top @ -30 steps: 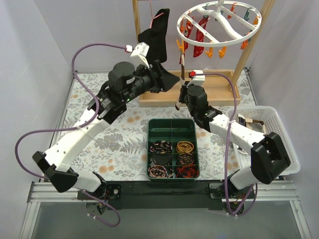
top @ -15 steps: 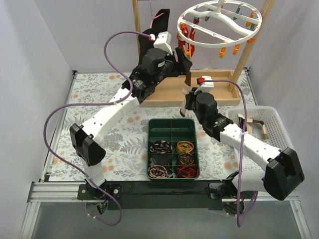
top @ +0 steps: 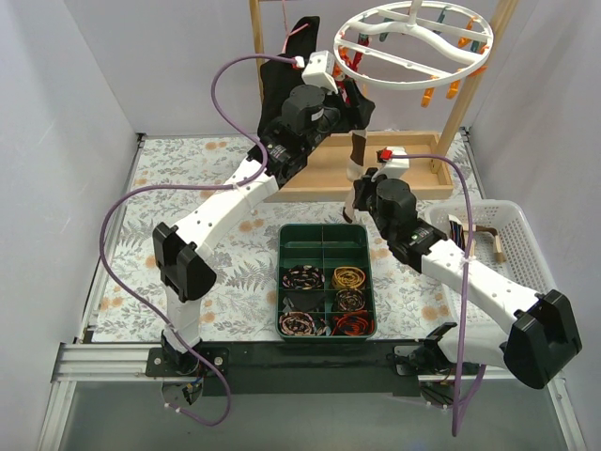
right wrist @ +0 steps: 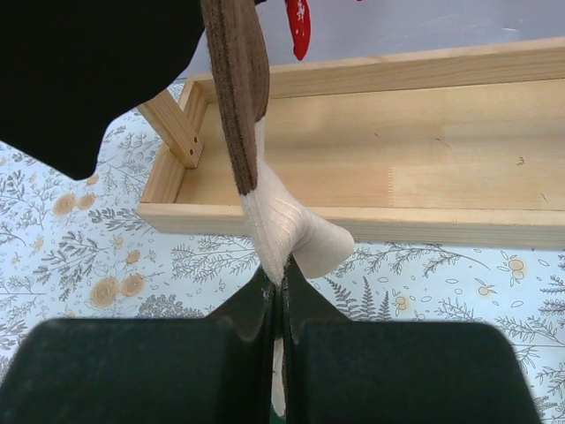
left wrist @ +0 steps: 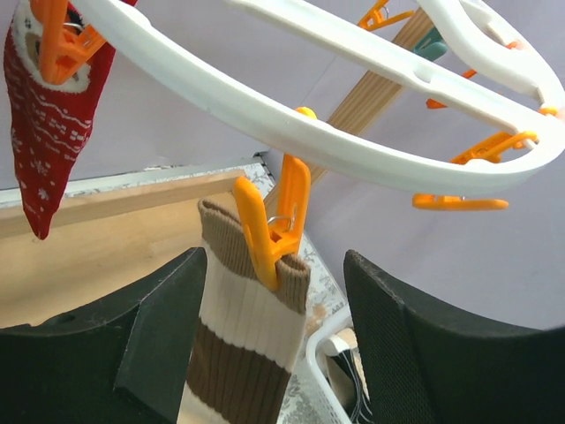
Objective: Remove the socks clipped to the hanger
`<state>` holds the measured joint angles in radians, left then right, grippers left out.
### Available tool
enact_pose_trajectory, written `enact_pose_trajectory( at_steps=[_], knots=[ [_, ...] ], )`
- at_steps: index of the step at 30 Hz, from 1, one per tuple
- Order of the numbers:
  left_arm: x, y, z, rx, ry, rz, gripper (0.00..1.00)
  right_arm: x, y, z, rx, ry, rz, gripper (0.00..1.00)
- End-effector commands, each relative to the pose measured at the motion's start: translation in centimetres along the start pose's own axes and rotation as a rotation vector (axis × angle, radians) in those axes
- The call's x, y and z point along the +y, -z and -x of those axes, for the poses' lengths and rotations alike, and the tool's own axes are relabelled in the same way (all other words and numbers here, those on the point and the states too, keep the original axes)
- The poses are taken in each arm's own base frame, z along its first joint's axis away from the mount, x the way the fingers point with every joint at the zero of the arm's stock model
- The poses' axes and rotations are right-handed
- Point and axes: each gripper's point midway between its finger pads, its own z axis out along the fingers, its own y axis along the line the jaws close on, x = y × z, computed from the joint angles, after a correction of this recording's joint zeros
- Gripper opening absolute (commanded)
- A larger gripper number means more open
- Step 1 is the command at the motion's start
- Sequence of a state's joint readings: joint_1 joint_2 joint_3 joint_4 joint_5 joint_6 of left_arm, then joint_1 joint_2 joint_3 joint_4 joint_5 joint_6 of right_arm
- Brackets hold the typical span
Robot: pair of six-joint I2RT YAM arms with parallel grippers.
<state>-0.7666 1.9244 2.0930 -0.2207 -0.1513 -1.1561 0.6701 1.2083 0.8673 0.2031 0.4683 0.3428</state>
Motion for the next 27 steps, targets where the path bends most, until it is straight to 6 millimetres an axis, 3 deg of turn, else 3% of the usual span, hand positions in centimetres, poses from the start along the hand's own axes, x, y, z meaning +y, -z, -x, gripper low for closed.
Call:
enact_pose_trajectory(
  at_steps=[1, 17, 27],
  knots=[
    [-1.0, -0.5, 2.1, -0.082, -0.006, -0.011, 0.6, 0.1, 0.8, 0.9, -0.032, -0.017, 0.007, 0.01],
    [-1.9, -1.4, 3.7, -0.166, -0.038, -0.034, 0.54, -0.7, 1.7, -0.6, -0.004, -0.022, 0.005, 0.01],
    [-2.4, -2.0, 3.2, -0.158, -0.033, -0.06, 0.25, -0.6, 2.4, 0.2, -0.019, -0.04, 0.014, 0.01]
  ],
)
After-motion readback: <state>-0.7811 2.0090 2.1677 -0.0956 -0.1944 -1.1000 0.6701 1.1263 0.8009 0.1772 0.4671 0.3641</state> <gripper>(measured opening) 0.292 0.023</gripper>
